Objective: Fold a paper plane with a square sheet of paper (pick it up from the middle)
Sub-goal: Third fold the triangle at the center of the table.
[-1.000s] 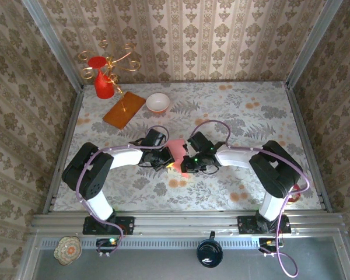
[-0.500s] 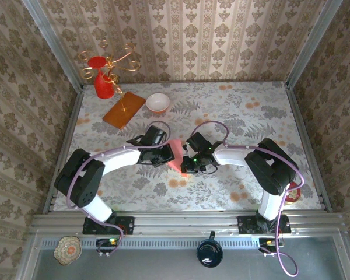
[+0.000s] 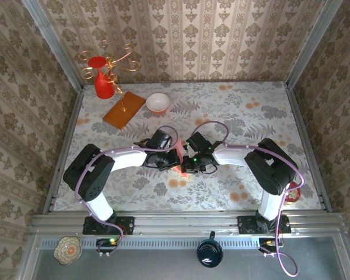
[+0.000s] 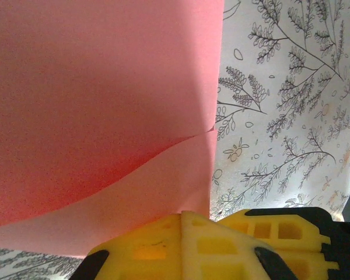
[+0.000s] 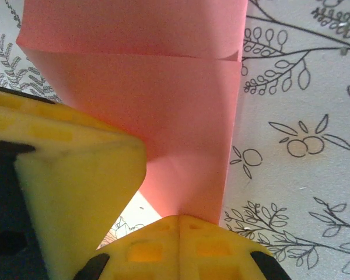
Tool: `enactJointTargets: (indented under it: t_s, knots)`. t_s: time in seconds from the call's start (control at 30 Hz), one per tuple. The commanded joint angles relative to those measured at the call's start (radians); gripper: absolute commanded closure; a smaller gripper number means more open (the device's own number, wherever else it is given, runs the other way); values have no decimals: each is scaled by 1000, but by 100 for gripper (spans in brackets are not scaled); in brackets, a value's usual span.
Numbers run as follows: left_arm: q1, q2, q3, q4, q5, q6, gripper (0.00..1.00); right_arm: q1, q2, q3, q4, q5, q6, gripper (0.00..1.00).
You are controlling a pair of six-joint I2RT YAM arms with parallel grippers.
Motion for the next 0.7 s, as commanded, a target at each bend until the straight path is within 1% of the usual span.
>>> enactJointTargets:
  t_s: [0.0,0.13,0.37,0.53,0.67]
  knots:
    - [-9,26,-37,59,23,4,92,4,56,-17,-86,55,15,100]
    - [-5,26,-92,108,-9,4,92,5,64,-22,-105,69,40,100]
    - [5,27,-168,224,-32,2,92,6,80,-43,-131,94,84,99]
    - [45,22,-194,234,-36,14,92,6,90,-52,-177,131,93,99]
    - [103,11,-207,233,-20,48,92,5,94,-63,-210,165,95,99]
